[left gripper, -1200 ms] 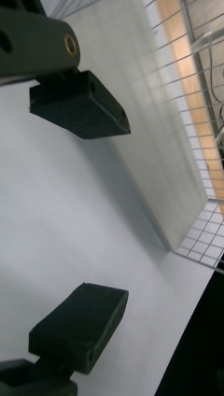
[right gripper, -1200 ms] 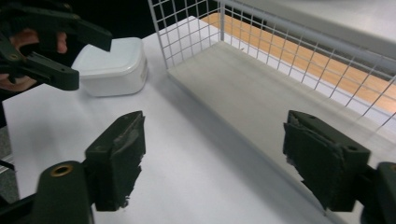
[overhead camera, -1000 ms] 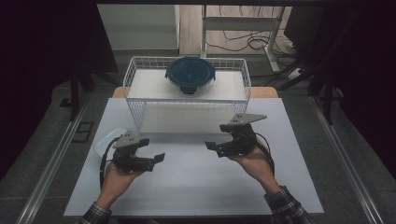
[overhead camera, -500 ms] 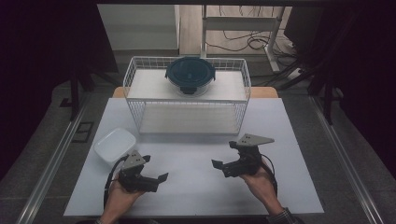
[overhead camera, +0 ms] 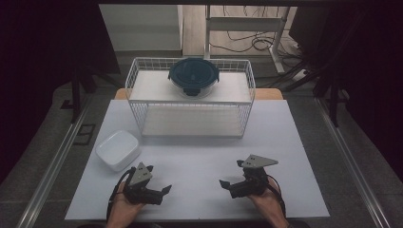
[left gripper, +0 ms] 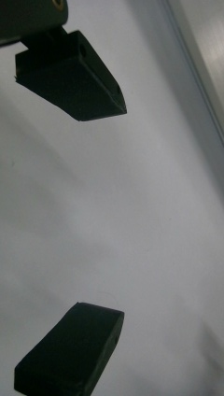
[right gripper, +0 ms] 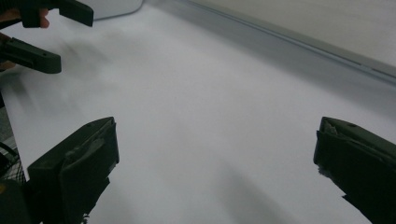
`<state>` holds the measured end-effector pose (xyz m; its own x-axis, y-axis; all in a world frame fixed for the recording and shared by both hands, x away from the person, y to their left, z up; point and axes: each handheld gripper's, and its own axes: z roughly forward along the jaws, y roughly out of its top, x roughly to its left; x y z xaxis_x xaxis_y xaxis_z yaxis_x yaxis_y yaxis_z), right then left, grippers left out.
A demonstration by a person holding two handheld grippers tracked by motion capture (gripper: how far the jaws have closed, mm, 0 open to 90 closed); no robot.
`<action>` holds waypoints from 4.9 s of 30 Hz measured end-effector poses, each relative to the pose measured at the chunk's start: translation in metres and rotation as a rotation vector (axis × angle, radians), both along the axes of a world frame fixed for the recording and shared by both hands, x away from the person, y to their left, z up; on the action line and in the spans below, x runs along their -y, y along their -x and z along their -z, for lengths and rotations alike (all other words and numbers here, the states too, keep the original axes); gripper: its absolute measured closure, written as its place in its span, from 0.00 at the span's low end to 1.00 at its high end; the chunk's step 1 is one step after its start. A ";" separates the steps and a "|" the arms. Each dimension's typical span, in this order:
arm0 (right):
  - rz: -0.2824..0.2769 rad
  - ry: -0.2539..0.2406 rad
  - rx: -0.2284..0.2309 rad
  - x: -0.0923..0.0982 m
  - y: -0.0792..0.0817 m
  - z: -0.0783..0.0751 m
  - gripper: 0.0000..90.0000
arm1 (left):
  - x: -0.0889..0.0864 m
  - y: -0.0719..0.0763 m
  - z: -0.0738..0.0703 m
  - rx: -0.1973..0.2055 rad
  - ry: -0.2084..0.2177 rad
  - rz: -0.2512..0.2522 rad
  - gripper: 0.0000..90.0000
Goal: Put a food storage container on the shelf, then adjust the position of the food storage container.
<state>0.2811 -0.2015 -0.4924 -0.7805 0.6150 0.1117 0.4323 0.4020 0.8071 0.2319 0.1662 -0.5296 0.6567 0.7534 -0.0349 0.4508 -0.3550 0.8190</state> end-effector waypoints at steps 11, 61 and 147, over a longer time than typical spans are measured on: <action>0.019 0.024 0.014 0.002 -0.005 0.005 0.00 | -0.011 -0.008 -0.023 0.002 0.052 -0.022 0.06; 0.043 0.093 -0.005 0.008 -0.013 0.008 0.05 | -0.174 -0.094 -0.020 -0.119 0.002 -0.467 1.00; -0.133 0.127 -0.060 -0.096 -0.091 0.010 1.00 | -0.011 -0.025 -0.004 -0.239 0.001 -0.053 0.99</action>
<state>0.3718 -0.1054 -0.5023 -0.8501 0.5191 0.0887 0.4145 0.5556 0.7208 0.2572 0.1772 -0.5258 0.5891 0.7866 -0.1852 0.6498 -0.3249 0.6872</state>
